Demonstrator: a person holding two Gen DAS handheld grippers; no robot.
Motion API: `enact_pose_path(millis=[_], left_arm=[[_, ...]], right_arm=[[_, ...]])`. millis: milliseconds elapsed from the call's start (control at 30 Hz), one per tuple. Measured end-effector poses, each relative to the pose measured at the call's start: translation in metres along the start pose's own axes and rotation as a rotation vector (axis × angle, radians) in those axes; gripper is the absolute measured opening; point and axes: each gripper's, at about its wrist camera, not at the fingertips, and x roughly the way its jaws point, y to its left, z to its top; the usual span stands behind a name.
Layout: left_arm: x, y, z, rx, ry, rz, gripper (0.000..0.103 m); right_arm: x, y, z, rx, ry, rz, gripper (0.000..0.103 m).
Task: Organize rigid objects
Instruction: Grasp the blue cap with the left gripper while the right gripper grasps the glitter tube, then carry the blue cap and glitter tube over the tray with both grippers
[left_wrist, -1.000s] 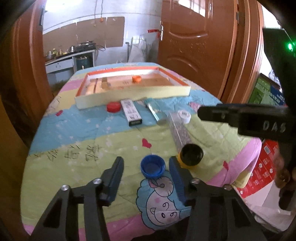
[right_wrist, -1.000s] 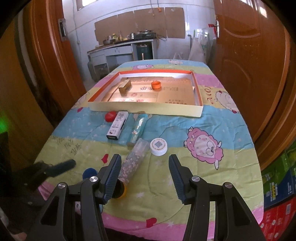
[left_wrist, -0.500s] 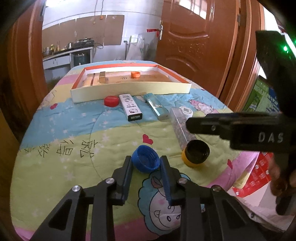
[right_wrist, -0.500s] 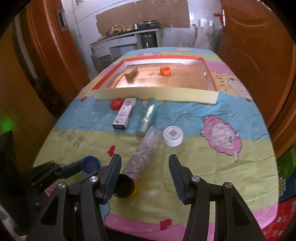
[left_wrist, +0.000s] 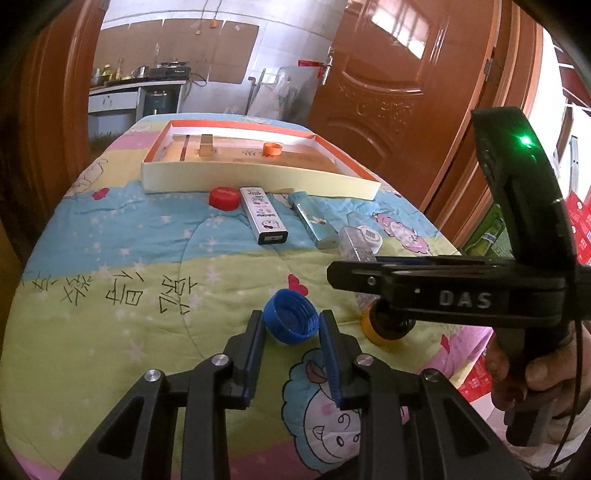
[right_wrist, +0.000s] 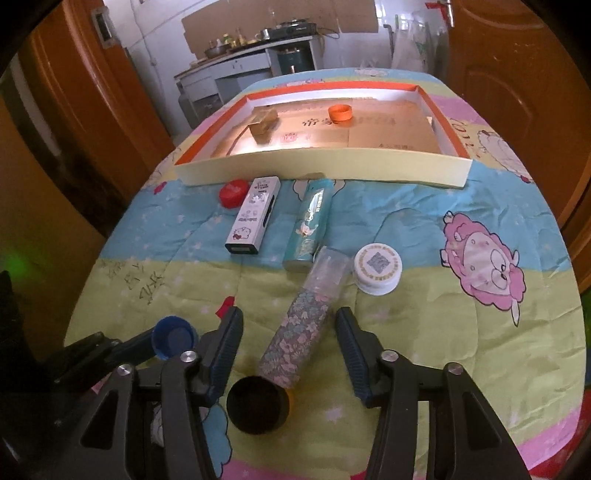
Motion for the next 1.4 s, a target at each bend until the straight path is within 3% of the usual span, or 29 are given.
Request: enact_pose_path(millis=[67,300,733,867,1000,1033,1167,1233,1367,1400], left_arm=[[-0.001,0.002,0.0,-0.003,-0.002,0.003,0.03],[-0.004,0.009,0.004,-0.026,-0.008,0.017,0.03],[-0.011,0.009,0.015,-0.03,-0.038,0.013,0.03],[-0.013,0.009,0.017,-0.026,-0.047,0.019,0.03],[-0.018,0.014,0.017,-0.032,-0.062,0.044,0.03],[-0.019,0.016,0.016,-0.037,-0.064,0.05,0.03],[-0.023,0.023,0.015,-0.056,-0.068,0.061,0.03],[-0.025,0.023,0.015,-0.053,-0.073,0.062,0.03],[-0.027,0.019,0.016,-0.04,-0.08,0.057,0.03],[-0.026,0.018,0.017,-0.038,-0.08,0.054,0.03]], right_arm=[[0.001,0.001,0.002,-0.013,-0.005,-0.022,0.032],[0.0,-0.003,0.005,0.0,-0.023,-0.008,0.023],[-0.024,-0.017,0.018,0.031,-0.11,0.032,0.022],[-0.045,0.0,0.003,-0.075,-0.083,0.171,0.022],[-0.062,0.021,-0.027,-0.195,0.001,0.36,0.022],[-0.061,0.024,-0.033,-0.206,0.018,0.369,0.022],[-0.054,0.018,-0.047,-0.217,0.062,0.315,0.022],[-0.057,0.001,-0.041,-0.158,0.013,0.259,0.021],[-0.069,-0.021,-0.032,-0.135,-0.098,0.002,0.021],[-0.072,-0.028,-0.031,-0.119,-0.113,-0.015,0.021]])
